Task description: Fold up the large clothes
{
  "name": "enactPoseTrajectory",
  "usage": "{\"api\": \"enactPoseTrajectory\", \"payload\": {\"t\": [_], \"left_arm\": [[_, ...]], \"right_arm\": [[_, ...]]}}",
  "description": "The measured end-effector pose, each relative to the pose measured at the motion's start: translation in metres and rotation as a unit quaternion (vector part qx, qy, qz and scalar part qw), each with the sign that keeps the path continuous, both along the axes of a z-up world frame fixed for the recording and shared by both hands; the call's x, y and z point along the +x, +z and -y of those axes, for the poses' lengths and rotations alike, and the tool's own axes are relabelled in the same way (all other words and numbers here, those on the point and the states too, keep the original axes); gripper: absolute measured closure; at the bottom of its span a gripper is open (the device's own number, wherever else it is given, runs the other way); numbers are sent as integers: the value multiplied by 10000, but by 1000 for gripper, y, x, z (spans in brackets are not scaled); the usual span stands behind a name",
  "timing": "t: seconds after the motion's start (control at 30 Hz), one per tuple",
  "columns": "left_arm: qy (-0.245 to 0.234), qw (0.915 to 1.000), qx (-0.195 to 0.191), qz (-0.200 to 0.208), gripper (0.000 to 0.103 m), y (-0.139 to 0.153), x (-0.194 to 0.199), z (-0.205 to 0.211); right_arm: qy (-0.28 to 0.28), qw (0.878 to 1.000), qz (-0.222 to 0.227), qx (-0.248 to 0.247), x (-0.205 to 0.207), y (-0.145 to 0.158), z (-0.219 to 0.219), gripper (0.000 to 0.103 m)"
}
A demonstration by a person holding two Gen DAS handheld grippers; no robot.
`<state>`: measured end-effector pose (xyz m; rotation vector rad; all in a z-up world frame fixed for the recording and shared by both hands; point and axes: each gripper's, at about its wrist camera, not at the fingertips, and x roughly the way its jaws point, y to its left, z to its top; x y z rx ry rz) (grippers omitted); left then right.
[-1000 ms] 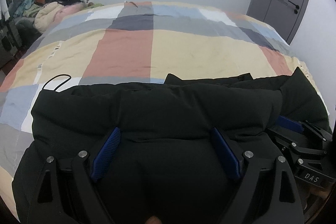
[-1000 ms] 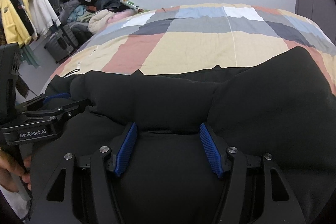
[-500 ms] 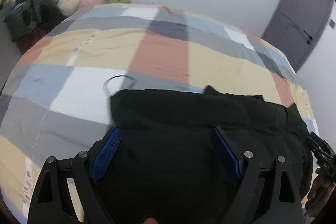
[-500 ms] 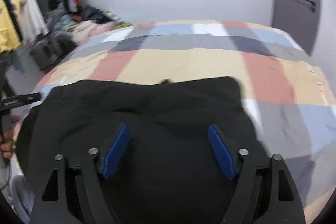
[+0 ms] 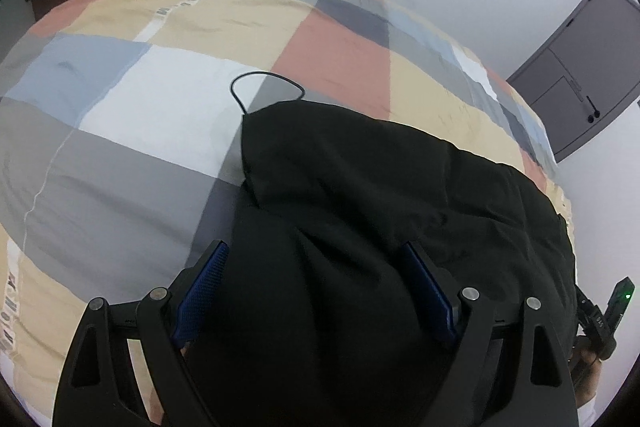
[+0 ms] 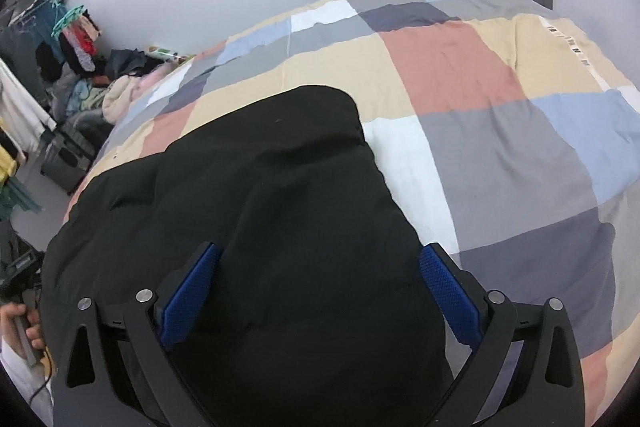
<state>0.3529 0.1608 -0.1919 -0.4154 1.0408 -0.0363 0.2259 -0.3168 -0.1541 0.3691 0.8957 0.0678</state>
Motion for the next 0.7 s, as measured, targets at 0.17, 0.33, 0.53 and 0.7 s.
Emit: {"api": "enactPoseTrajectory", "payload": {"t": [0.17, 0.33, 0.53, 0.7], "left_arm": [[-87, 9999, -101, -80, 17, -8, 4, 3], [-222, 9996, -200, -26, 41, -9, 2, 8], [-254, 9989, 28, 394, 92, 23, -4, 16], [-161, 9920, -96, 1247, 96, 85, -16, 6]], "right_arm": [[103, 9989, -215, 411, 4, -15, 4, 3], [502, 9895, -336, 1316, 9, -25, 3, 6], [746, 9925, 100, 968, 11, 8, -12, 93], [744, 9938, 784, 277, 13, 66, -21, 98]]}}
